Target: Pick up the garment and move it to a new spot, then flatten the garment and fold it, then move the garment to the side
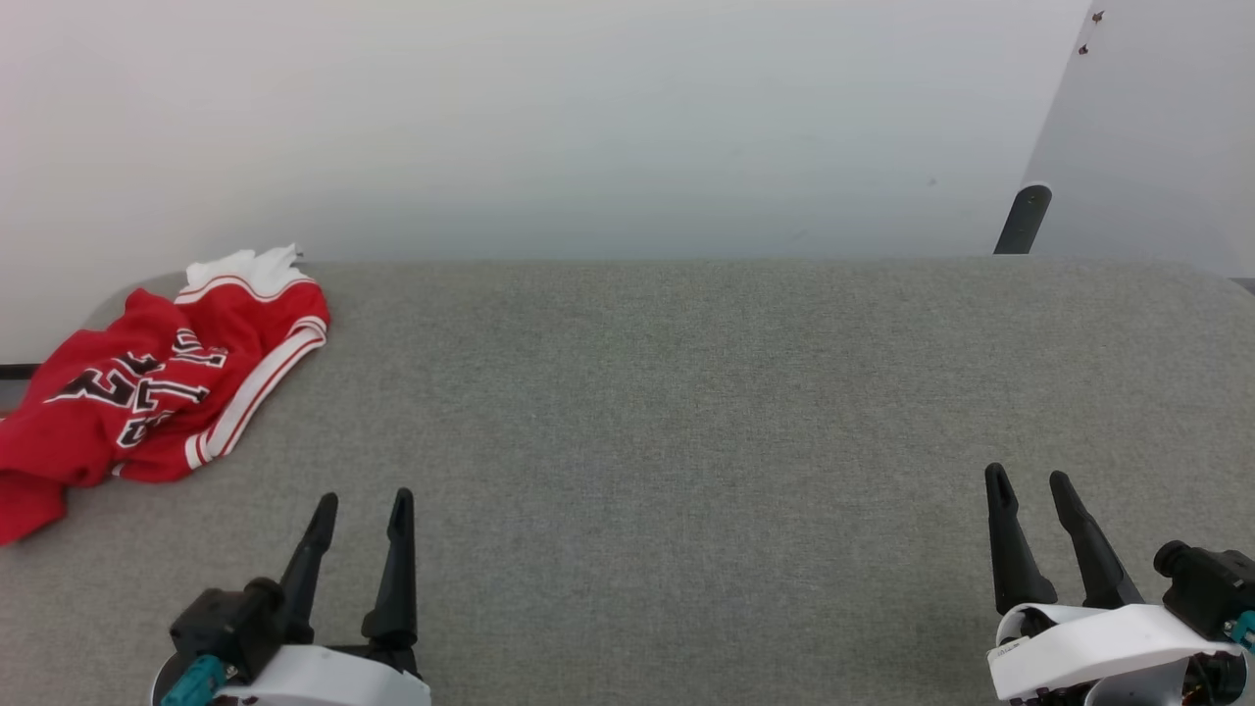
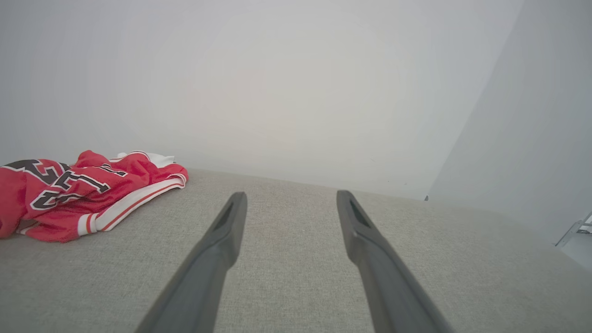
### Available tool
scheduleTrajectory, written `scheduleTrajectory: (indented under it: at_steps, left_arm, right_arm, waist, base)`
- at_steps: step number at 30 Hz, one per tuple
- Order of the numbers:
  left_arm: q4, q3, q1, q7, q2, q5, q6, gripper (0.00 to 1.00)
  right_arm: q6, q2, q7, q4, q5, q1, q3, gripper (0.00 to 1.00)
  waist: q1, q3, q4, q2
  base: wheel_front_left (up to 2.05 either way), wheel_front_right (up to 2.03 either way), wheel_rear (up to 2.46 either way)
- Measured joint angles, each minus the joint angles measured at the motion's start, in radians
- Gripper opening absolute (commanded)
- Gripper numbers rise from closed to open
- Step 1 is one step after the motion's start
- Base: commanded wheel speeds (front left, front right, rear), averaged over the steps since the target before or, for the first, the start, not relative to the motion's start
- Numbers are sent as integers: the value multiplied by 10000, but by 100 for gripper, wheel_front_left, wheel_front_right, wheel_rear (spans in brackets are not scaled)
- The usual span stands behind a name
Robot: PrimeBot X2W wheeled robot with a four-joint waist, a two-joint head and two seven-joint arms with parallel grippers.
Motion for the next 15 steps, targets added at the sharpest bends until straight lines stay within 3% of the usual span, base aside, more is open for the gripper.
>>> scheduleTrajectory:
  at_steps: [15]
  left_arm:
    - [-198,38,156,-299,-44,1014,-61,100]
  right_arm:
    - [0,-4,-247,-180,-1064,2,61,100]
  waist:
    - [0,-27,-27,0]
  base:
    - [0,0,0]
